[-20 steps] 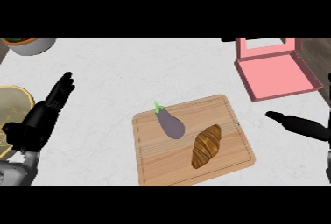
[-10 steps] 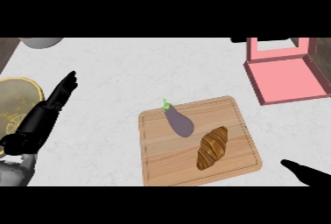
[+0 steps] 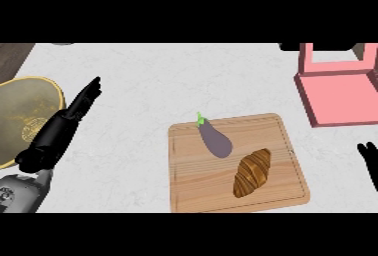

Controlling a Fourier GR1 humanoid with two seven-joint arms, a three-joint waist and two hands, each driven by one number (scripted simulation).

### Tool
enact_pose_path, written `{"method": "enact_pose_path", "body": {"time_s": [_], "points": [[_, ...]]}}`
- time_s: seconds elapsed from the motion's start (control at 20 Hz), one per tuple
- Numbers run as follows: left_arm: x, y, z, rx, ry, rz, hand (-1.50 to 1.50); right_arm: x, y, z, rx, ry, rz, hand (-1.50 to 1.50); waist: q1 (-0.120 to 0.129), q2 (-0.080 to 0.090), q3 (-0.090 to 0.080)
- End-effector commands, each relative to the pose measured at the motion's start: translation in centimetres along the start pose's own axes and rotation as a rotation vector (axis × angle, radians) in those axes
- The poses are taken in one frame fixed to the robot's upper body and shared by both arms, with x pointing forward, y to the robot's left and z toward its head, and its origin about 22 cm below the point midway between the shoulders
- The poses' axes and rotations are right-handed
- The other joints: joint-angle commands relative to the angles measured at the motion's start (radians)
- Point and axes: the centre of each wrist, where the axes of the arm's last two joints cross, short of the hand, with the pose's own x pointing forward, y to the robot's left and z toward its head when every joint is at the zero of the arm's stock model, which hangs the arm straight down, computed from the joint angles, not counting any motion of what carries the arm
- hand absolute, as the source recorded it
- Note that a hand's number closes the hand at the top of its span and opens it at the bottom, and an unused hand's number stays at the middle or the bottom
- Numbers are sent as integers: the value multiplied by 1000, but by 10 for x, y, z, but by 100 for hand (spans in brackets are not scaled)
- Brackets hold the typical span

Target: Pick the croissant from the cutting board and place it in the cardboard box

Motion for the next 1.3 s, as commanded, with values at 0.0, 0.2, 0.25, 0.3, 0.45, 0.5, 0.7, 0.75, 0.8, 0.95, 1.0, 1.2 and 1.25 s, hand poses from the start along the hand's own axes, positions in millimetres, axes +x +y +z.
{"method": "enact_pose_path", "body": {"time_s": [0.0, 0.2, 0.25, 0.3, 0.45, 0.5, 0.7, 0.75, 0.8, 0.95, 1.0, 1.2, 1.25], "points": [[0, -12, -2, -33, -17, 16, 0, 29, -9, 14, 93, 85, 116, -150, 48, 8, 1], [9, -14, -10, -44, -35, -8, 0, 51, -2, 12, 139, 166, 199, -150, 62, 6, 2], [7, -10, -23, -41, -32, 16, 0, 57, 2, 10, 162, 167, 216, -150, 45, 10, 2], [6, -15, -19, -49, -54, 20, 0, 61, 6, 1, 175, 196, 207, -150, 64, 12, 1], [-4, -15, -19, -46, -35, 5, 0, 72, 20, 0, 224, 225, 232, -150, 49, 9, 2], [10, -13, -25, -42, -21, 14, 0, 75, 25, 1, 241, 243, 226, -150, 44, 3, 4], [1, -10, -23, -47, -24, 23, 0, 99, 40, -13, 248, 262, 195, -150, 51, 6, 3], [-4, -9, -21, -27, -32, 1, 0, 105, 40, -13, 270, 251, 172, -150, 45, 4, 3], [3, -18, -26, -42, -19, 23, 0, 110, 46, -19, 274, 257, 182, -150, 42, 3, 5], [-6, -10, -22, -24, -14, 29, 0, 117, 63, -29, 268, 287, 224, -150, 37, 1, 5], [5, -7, -30, -20, -27, 9, 0, 123, 68, -31, 271, 286, 236, -150, 36, 0, 4], [-11, 7, -24, -8, 0, -11, 0, 133, 78, -32, 223, 302, 262, -150, 14, -2, 5], [2, -3, -27, -22, -21, 14, 0, 138, 76, -38, 226, 307, 250, -150, 19, -5, 7]]}}
